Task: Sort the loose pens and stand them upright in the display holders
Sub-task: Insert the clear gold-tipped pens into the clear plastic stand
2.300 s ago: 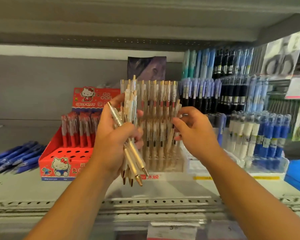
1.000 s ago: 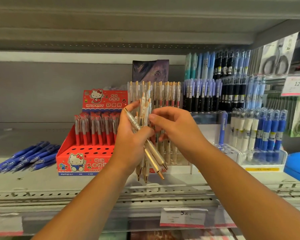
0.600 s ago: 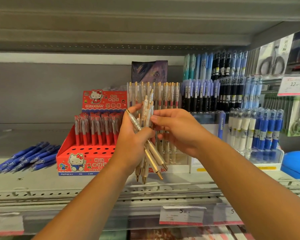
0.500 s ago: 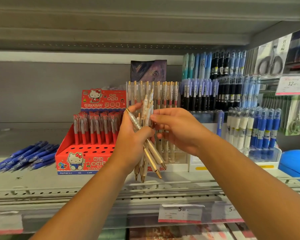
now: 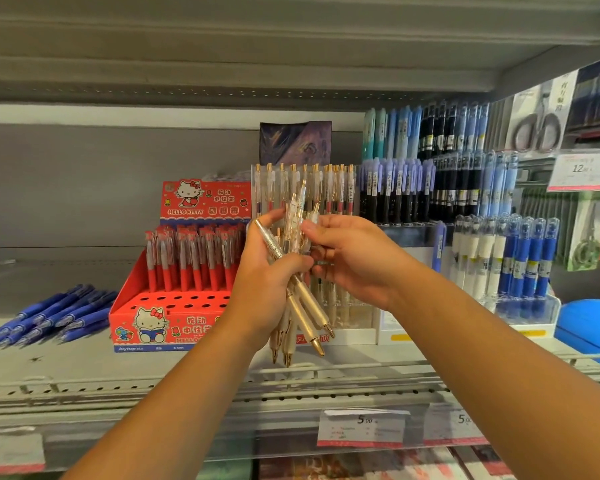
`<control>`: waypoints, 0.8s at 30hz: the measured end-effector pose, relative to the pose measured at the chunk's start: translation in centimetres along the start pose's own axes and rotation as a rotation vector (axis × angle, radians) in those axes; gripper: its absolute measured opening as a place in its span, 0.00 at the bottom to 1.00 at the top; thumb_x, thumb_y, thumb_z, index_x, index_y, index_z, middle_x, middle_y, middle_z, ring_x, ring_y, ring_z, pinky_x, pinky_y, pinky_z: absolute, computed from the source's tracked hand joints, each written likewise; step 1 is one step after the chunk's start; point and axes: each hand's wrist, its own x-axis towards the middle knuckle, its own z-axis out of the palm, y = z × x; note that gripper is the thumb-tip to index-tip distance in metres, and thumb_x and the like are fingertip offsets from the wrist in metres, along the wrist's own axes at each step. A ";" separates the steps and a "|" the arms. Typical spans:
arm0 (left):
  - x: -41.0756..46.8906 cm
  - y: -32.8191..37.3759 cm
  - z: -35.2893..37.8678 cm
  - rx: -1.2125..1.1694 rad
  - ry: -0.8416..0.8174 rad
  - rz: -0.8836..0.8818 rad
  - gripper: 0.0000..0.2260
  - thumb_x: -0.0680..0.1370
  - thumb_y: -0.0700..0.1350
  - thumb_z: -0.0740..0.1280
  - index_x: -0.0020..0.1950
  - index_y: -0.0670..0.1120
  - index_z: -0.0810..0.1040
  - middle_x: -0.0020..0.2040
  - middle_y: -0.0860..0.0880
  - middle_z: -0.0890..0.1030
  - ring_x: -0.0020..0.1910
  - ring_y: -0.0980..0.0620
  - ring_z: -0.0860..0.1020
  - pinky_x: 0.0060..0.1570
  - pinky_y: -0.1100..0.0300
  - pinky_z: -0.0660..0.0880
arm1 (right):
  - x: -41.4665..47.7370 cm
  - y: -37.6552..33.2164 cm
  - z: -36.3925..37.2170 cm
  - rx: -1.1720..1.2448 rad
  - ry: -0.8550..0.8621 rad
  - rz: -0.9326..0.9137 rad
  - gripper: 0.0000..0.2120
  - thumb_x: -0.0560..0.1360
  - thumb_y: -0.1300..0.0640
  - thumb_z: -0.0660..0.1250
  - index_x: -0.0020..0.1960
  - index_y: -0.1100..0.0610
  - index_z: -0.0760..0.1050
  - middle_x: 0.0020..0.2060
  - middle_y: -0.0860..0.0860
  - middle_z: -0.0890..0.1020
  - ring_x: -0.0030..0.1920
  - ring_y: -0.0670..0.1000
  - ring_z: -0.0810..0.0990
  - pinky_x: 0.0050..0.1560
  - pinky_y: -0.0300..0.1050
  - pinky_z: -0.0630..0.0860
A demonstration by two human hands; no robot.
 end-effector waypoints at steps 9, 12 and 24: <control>0.2 0.2 0.0 0.045 0.188 0.004 0.21 0.75 0.33 0.64 0.55 0.60 0.73 0.41 0.55 0.82 0.39 0.53 0.80 0.37 0.57 0.75 | -0.5 -0.4 0.7 -0.074 0.245 -0.207 0.13 0.79 0.65 0.65 0.62 0.59 0.71 0.48 0.56 0.84 0.42 0.51 0.86 0.42 0.46 0.84; 0.2 0.2 -0.1 0.068 0.205 0.015 0.20 0.76 0.34 0.65 0.58 0.59 0.72 0.42 0.56 0.82 0.39 0.54 0.81 0.37 0.59 0.76 | -0.7 -0.6 0.3 -0.150 0.326 -0.316 0.15 0.78 0.67 0.65 0.59 0.51 0.71 0.46 0.57 0.84 0.41 0.52 0.86 0.41 0.48 0.84; 0.1 0.1 -0.1 0.074 0.184 0.022 0.24 0.75 0.33 0.64 0.54 0.63 0.72 0.44 0.51 0.78 0.39 0.51 0.77 0.39 0.53 0.74 | -0.8 0.1 -6.3 -0.391 0.578 -0.445 0.15 0.81 0.66 0.61 0.58 0.48 0.66 0.49 0.51 0.83 0.42 0.50 0.86 0.45 0.54 0.84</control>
